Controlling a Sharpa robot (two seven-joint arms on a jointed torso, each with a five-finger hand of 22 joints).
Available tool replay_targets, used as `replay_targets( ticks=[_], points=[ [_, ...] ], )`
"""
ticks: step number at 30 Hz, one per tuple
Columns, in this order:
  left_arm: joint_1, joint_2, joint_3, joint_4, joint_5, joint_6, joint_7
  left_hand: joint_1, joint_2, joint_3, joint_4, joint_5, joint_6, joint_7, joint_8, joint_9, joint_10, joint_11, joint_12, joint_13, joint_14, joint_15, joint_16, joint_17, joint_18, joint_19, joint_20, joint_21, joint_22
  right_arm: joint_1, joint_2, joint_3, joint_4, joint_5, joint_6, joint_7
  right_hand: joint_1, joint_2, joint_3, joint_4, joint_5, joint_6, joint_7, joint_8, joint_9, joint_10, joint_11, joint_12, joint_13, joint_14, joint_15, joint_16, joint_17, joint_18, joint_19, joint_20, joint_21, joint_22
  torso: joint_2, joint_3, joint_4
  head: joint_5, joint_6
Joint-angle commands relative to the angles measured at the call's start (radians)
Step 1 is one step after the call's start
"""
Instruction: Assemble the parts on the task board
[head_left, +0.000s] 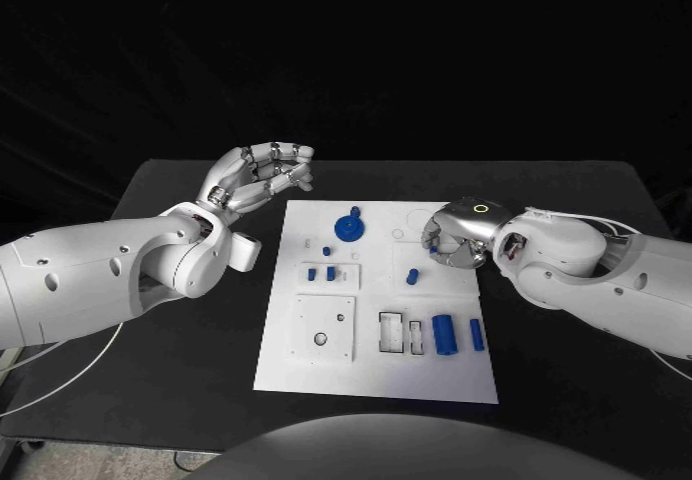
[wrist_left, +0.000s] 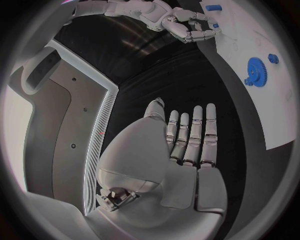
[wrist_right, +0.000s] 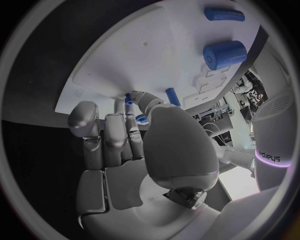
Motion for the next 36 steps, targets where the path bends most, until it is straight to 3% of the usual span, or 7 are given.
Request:
replay_targets(
  ticks=[1, 4, 8, 14, 25, 36],
  points=[
    [-0.001, 0.005, 0.0, -0.005, -0.004, 0.018, -0.009, 0.013, -0.002, -0.006, 0.001, 0.008, -0.001, 0.007, -0.003, -0.003, 0.001, 0.009, 0.007, -0.003, 0.003, 0.012, 0.001, -0.001, 0.016, 0.008, 0.002, -0.004, -0.001, -0.005, 0.003, -0.001, -0.004, 0.008, -0.016, 0.021, 0.004, 0.011, -0.002, -0.003, -0.004, 0.008, 0.0, 0.005, 0.003, 0.012, 0.0, 0.005, -0.002, -0.008, -0.001, -0.008, -0.006, -0.009, -0.008, -0.001, -0.008, 0.113, 0.0, -0.0004, -0.0004, 0.002, 0.0],
    [-0.001, 0.008, 0.0, -0.011, -0.006, 0.013, -0.014, 0.014, -0.001, -0.007, 0.001, 0.011, -0.001, 0.008, -0.003, -0.004, 0.003, 0.011, 0.008, -0.005, 0.005, 0.015, 0.002, -0.002, 0.016, 0.01, 0.003, -0.005, -0.001, -0.006, 0.005, -0.001, -0.006, 0.01, -0.019, 0.023, 0.009, 0.019, 0.0, -0.006, 0.004, 0.018, 0.005, 0.012, 0.011, 0.029, -0.002, 0.008, -0.005, -0.01, -0.001, -0.013, -0.012, -0.009, -0.009, -0.001, -0.012, 0.112, 0.0, -0.0003, -0.0011, 0.003, 0.0],
    [-0.002, 0.01, 0.0, -0.016, -0.008, 0.014, -0.02, 0.016, 0.0, -0.007, 0.001, 0.013, 0.0, 0.009, -0.002, -0.005, 0.004, 0.012, 0.01, -0.007, 0.006, 0.016, 0.003, -0.002, 0.016, 0.011, 0.004, -0.006, -0.001, -0.006, 0.005, -0.001, -0.008, 0.014, -0.015, 0.024, 0.027, 0.024, 0.008, -0.023, 0.055, 0.025, 0.012, 0.019, 0.024, 0.053, -0.002, 0.004, -0.017, -0.021, 0.003, -0.033, -0.036, -0.005, -0.018, 0.001, -0.037, 0.106, 0.0, -0.0003, -0.0011, 0.003, 0.0],
    [-0.003, 0.012, 0.0, -0.019, -0.009, 0.018, -0.029, 0.02, 0.0, -0.007, 0.0, 0.016, 0.001, 0.011, -0.002, -0.007, 0.006, 0.014, 0.011, -0.009, 0.007, 0.018, 0.005, -0.002, 0.015, 0.013, 0.005, -0.007, -0.001, -0.006, 0.003, -0.001, -0.008, 0.018, -0.01, 0.021, 0.039, 0.027, 0.013, -0.039, 0.079, 0.028, 0.017, 0.024, 0.037, 0.086, -0.003, -0.001, -0.029, -0.026, 0.012, -0.046, -0.052, -0.004, -0.023, 0.006, -0.048, 0.104, 0.001, 0.0003, -0.002, 0.007, 0.0],
    [-0.004, 0.015, -0.001, -0.025, -0.012, 0.031, -0.05, 0.024, 0.001, -0.008, 0.0, 0.023, 0.003, 0.013, -0.001, -0.01, 0.007, 0.018, 0.013, -0.013, 0.011, 0.022, 0.008, -0.003, 0.014, 0.015, 0.007, -0.009, -0.001, -0.006, -0.003, -0.001, -0.002, 0.025, -0.006, 0.014, 0.04, 0.026, 0.015, -0.045, 0.083, 0.02, 0.022, 0.02, 0.041, 0.1, -0.001, -0.01, -0.04, -0.038, 0.014, -0.07, -0.079, 0.001, -0.033, 0.009, -0.078, 0.097, 0.0, 0.0002, -0.0021, 0.012, 0.0],
    [-0.006, 0.015, -0.002, -0.026, -0.013, 0.036, -0.061, 0.027, 0.002, -0.009, 0.0, 0.027, 0.004, 0.015, 0.0, -0.011, 0.007, 0.021, 0.014, -0.015, 0.012, 0.024, 0.009, -0.004, 0.013, 0.016, 0.008, -0.011, -0.001, -0.003, -0.013, -0.001, 0.01, 0.035, -0.046, 0.026, 0.05, 0.029, 0.018, -0.056, 0.069, 0.023, 0.024, 0.021, 0.048, 0.115, -0.003, -0.016, -0.048, -0.047, 0.013, -0.089, -0.099, 0.005, -0.042, 0.01, -0.098, 0.092, 0.0, -0.0005, -0.0004, 0.017, 0.0]
  ],
)
